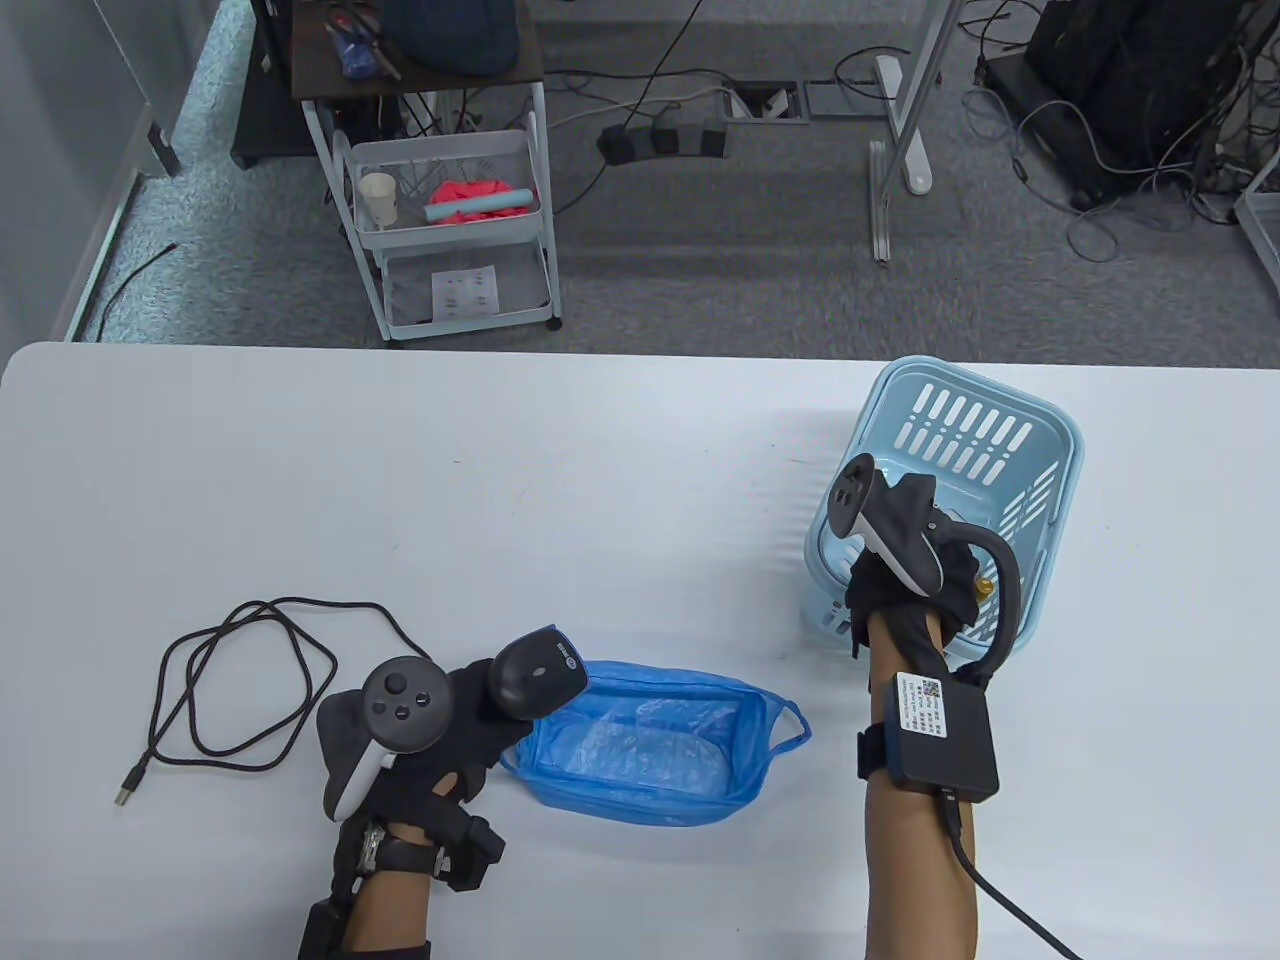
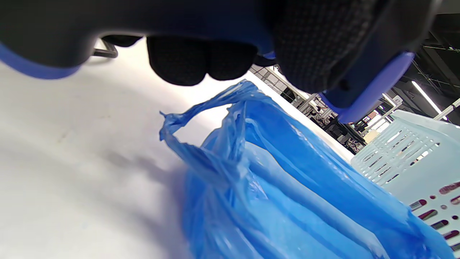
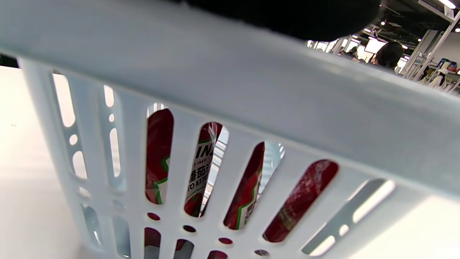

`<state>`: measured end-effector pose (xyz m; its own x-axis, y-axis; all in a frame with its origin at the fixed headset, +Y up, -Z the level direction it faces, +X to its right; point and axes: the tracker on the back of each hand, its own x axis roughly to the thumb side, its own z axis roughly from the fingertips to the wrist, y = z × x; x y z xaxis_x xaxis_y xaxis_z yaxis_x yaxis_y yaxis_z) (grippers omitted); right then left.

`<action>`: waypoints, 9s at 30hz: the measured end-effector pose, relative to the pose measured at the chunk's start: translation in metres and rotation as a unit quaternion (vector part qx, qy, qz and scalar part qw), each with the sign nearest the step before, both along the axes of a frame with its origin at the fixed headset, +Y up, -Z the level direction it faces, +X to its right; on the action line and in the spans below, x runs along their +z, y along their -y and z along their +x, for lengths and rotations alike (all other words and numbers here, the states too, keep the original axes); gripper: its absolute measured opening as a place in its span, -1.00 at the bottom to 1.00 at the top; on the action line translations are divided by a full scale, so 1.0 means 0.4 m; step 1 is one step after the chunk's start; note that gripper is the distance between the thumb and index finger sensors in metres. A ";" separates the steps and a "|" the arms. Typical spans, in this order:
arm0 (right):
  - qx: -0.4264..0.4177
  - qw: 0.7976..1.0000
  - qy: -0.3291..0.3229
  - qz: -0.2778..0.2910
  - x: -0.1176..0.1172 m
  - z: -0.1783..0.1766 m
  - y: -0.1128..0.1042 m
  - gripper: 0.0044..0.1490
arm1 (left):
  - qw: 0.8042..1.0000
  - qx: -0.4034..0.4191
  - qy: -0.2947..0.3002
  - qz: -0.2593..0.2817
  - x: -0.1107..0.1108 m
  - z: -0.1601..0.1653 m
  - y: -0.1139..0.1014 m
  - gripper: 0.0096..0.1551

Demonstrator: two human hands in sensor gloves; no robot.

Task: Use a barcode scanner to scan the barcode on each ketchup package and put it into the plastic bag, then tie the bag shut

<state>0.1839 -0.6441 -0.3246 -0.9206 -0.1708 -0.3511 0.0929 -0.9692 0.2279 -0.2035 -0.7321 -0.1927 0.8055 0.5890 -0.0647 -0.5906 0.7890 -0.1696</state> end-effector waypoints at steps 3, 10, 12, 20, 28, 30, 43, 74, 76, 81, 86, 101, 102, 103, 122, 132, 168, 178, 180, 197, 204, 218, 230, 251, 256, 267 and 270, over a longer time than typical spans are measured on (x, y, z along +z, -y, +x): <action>-0.012 1.000 -0.008 0.015 0.001 0.003 0.002 -0.47 | 1.000 0.000 0.000 0.000 0.000 0.000 0.000 -0.42; -0.010 0.999 -0.008 0.033 0.003 0.005 0.000 -0.49 | 1.000 0.004 -0.001 0.001 -0.001 -0.001 0.000 -0.42; -0.012 0.999 -0.008 0.041 0.004 0.005 -0.008 -0.49 | 1.000 0.005 -0.001 0.001 -0.001 -0.001 0.000 -0.42; -0.024 0.996 -0.021 0.081 0.021 0.006 -0.068 -0.49 | 1.000 0.009 -0.002 0.002 0.000 -0.004 0.000 -0.42; -0.024 0.991 -0.043 0.125 0.056 0.008 -0.155 -0.49 | 1.000 0.016 -0.002 0.000 -0.001 -0.008 0.001 -0.43; -0.021 0.990 -0.051 0.133 0.065 0.006 -0.175 -0.49 | 1.000 0.016 -0.003 0.000 -0.001 -0.008 0.001 -0.43; -0.023 0.977 -0.095 0.191 0.140 -0.007 -0.306 -0.50 | 1.000 0.006 -0.006 0.005 -0.001 -0.008 0.002 -0.44; -0.091 0.920 -0.366 0.111 0.309 -0.316 -0.200 -0.50 | 0.998 0.028 0.055 0.025 0.011 0.022 -0.017 -0.46; -0.085 0.916 -0.376 0.107 0.309 -0.340 -0.182 -0.50 | 0.996 0.045 0.069 0.026 0.012 0.026 -0.019 -0.46; -0.080 0.912 -0.387 0.108 0.306 -0.380 -0.159 -0.50 | 0.995 0.043 0.088 0.022 0.014 0.040 -0.020 -0.47; -0.083 0.910 -0.393 0.108 0.308 -0.403 -0.151 -0.50 | 0.994 0.048 0.097 0.023 0.016 0.048 -0.022 -0.48; -0.076 0.911 -0.390 0.108 0.315 -0.413 -0.153 -0.50 | 0.993 0.048 0.102 0.023 0.017 0.049 -0.024 -0.48; -0.076 0.911 -0.390 0.108 0.316 -0.413 -0.153 -0.50 | 0.993 0.049 0.101 0.024 0.017 0.049 -0.024 -0.48; -0.076 0.912 -0.389 0.108 0.316 -0.412 -0.153 -0.50 | 0.994 0.047 0.100 0.024 0.017 0.048 -0.024 -0.48; -0.074 0.915 -0.387 0.088 0.369 -0.333 -0.102 -0.50 | 0.997 0.055 0.058 0.024 0.013 0.009 -0.020 -0.46; -0.060 0.922 -0.375 0.079 0.355 -0.308 -0.024 -0.50 | 0.996 0.059 0.055 0.021 0.012 0.009 -0.021 -0.46; -0.037 0.922 -0.381 0.059 0.312 -0.287 0.012 -0.48 | 0.997 0.052 0.050 0.018 0.011 0.010 -0.021 -0.46; -0.068 0.926 -0.370 0.035 0.303 -0.278 0.005 -0.33 | 0.997 0.054 0.048 0.019 0.011 0.008 -0.021 -0.46; -0.078 0.926 -0.367 0.037 0.302 -0.275 -0.001 -0.31 | 0.997 0.056 0.047 0.019 0.011 0.008 -0.021 -0.46; -0.154 0.945 -0.269 0.103 0.249 -0.152 -0.151 -0.30 | 0.997 0.062 0.043 0.018 0.011 0.001 -0.022 -0.46; -0.164 0.966 -0.162 0.120 0.200 -0.029 -0.181 -0.32 | 0.996 0.072 0.042 0.021 0.010 -0.005 -0.023 -0.46; -0.082 0.996 -0.015 0.037 0.130 0.079 -0.070 -0.23 | 0.994 0.096 0.038 0.022 0.009 -0.021 -0.027 -0.46; -0.058 0.998 0.020 0.019 0.082 0.057 -0.030 -0.32 | 0.994 0.103 0.038 0.021 0.007 -0.027 -0.027 -0.46; -0.077 0.995 0.062 -0.009 0.026 0.084 0.013 -0.45 | 0.994 0.098 0.034 0.017 0.006 -0.026 -0.026 -0.46; -0.072 0.996 0.057 -0.001 0.023 0.083 0.014 -0.46 | 0.995 0.096 0.032 0.016 0.006 -0.026 -0.026 -0.46; -0.102 0.994 0.042 0.026 0.025 0.084 0.002 -0.47 | 0.995 0.096 0.029 0.016 0.005 -0.030 -0.026 -0.46; -0.114 0.992 0.037 0.035 0.029 0.082 -0.015 -0.48 | 0.996 0.083 0.032 0.015 0.006 -0.024 -0.024 -0.46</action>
<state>0.2168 -0.6381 -0.3129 -0.9040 0.0669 -0.4223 -0.1457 -0.9768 0.1572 -0.2130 -0.7224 -0.1904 0.6981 0.7160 0.0039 -0.7027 0.6862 -0.1882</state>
